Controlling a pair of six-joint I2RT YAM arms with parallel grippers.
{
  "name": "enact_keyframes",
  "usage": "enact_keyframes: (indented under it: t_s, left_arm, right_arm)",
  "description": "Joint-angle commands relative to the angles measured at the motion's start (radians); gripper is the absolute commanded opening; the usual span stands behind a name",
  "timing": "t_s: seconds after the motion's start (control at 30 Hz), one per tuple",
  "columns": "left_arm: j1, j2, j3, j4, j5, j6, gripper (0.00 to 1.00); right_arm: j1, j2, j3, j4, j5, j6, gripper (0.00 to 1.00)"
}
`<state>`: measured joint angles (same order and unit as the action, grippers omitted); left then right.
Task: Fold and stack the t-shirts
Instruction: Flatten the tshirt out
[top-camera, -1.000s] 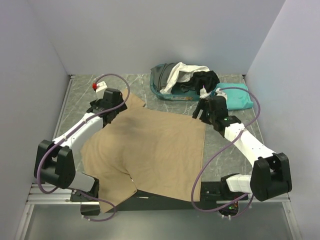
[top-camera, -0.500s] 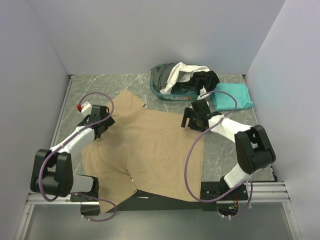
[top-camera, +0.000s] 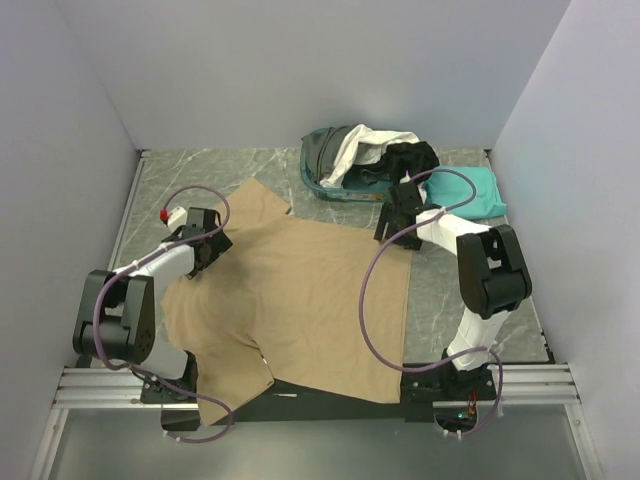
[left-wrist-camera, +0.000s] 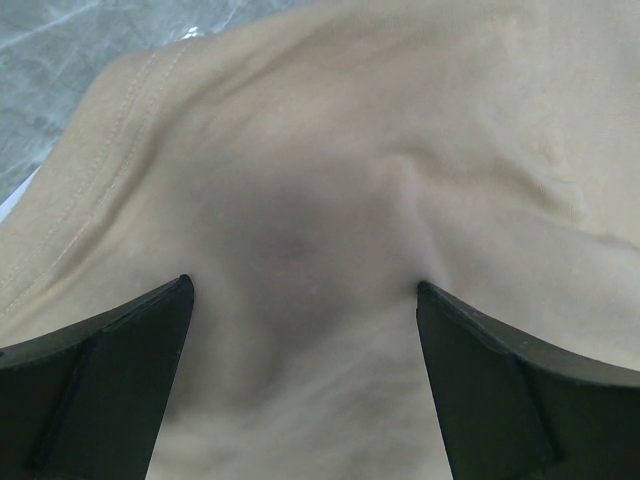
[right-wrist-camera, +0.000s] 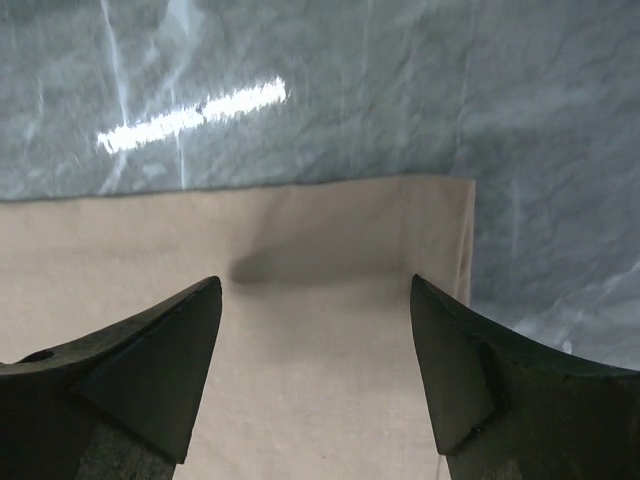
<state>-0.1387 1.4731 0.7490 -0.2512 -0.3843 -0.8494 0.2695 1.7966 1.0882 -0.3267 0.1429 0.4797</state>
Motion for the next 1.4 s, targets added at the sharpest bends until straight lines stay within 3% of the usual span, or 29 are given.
enact_keyframes:
  t_s: [0.0, 0.13, 0.2, 0.3, 0.43, 0.7, 0.87, 1.03, 1.2, 1.37]
  left_arm:
    - [0.004, 0.026, 0.062, 0.027, 0.005, 0.019, 1.00]
    - [0.004, 0.036, 0.082, 0.017, 0.009, 0.044, 0.99]
    - [0.004, 0.029, 0.082, 0.027, 0.025, 0.067, 1.00]
    - [0.004, 0.012, 0.078, 0.047, 0.050, 0.095, 0.99]
    - [0.004, -0.017, 0.078, 0.050, 0.074, 0.113, 0.99]
    - [0.004, -0.102, 0.066, 0.030, 0.082, 0.121, 0.99]
    - [0.004, -0.137, 0.041, 0.041, 0.099, 0.104, 0.99]
    - [0.004, -0.169, 0.003, 0.063, 0.107, 0.095, 0.99]
    - [0.004, -0.175, -0.014, 0.053, 0.105, 0.078, 0.99]
    - [0.004, -0.168, -0.037, 0.059, 0.102, 0.069, 0.99]
  right_arm:
    - [-0.036, 0.021, 0.052, -0.012, -0.040, -0.029, 0.82]
    - [-0.064, 0.061, 0.113, -0.067, 0.004, -0.062, 0.84]
    - [-0.087, 0.079, 0.139, -0.080, -0.020, -0.088, 0.74]
    - [-0.121, 0.099, 0.165, -0.083, -0.066, -0.116, 0.74]
    - [-0.128, 0.127, 0.196, -0.115, 0.006, -0.150, 0.74]
    - [-0.130, 0.078, 0.187, -0.123, 0.004, -0.173, 0.66]
    - [-0.069, -0.080, 0.084, -0.068, -0.051, -0.148, 0.67]
    - [0.068, -0.204, -0.065, -0.043, -0.003, -0.037, 0.67]
    - [0.212, -0.201, -0.109, -0.107, 0.014, 0.049, 0.68]
    - [0.212, -0.128, -0.103, -0.158, 0.001, 0.056, 0.68]
